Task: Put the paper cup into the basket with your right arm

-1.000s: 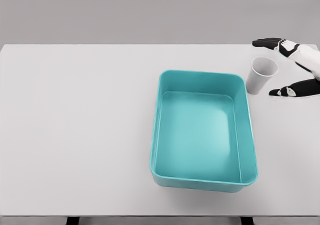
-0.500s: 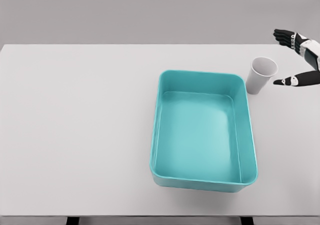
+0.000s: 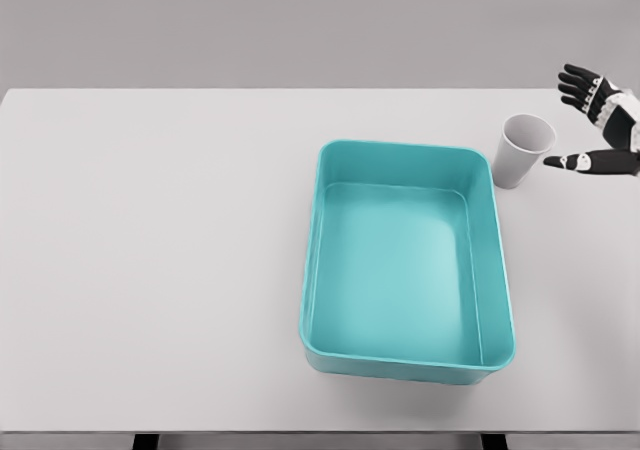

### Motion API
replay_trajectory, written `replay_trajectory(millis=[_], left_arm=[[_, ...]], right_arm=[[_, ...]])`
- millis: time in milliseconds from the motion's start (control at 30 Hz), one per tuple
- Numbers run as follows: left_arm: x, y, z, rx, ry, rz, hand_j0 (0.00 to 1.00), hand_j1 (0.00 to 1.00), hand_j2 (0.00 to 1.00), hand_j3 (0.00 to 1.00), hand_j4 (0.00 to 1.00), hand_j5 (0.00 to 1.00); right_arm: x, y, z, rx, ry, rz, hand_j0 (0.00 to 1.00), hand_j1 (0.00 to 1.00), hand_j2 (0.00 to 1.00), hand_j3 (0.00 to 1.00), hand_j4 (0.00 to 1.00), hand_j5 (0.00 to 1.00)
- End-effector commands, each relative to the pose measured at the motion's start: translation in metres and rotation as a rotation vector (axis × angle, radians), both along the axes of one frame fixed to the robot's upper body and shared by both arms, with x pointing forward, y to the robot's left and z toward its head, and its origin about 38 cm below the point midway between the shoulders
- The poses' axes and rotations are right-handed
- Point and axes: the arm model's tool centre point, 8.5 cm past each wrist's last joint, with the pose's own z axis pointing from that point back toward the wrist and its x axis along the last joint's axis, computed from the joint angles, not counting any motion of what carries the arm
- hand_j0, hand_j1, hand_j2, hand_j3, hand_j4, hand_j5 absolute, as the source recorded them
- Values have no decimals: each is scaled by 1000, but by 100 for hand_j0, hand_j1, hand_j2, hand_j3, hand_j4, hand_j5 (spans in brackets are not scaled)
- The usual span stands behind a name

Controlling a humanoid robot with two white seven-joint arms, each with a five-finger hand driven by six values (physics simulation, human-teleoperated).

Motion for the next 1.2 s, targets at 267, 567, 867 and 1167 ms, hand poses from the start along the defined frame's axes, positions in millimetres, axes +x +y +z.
replay_trajectory(millis=[267,567,867,1167], left_arm=[[1,0,0,0,-2,0,100,100,100,100,100,100],[1,0,0,0,0,0,100,100,100,100,100,100],[1,0,0,0,-2,0,100,100,100,100,100,100],[0,0,0,0,0,0,100,100,100,100,100,100]], right_arm=[[3,-1,-49,128,72,-70,100,100,100,100,100,100],[4,-7,-69,178,105,-116,100,100,100,100,100,100],[5,-3,-80,195,119,-124,100,100,100,100,100,100],[9,7,-89,211,138,-118,100,100,100,100,100,100]])
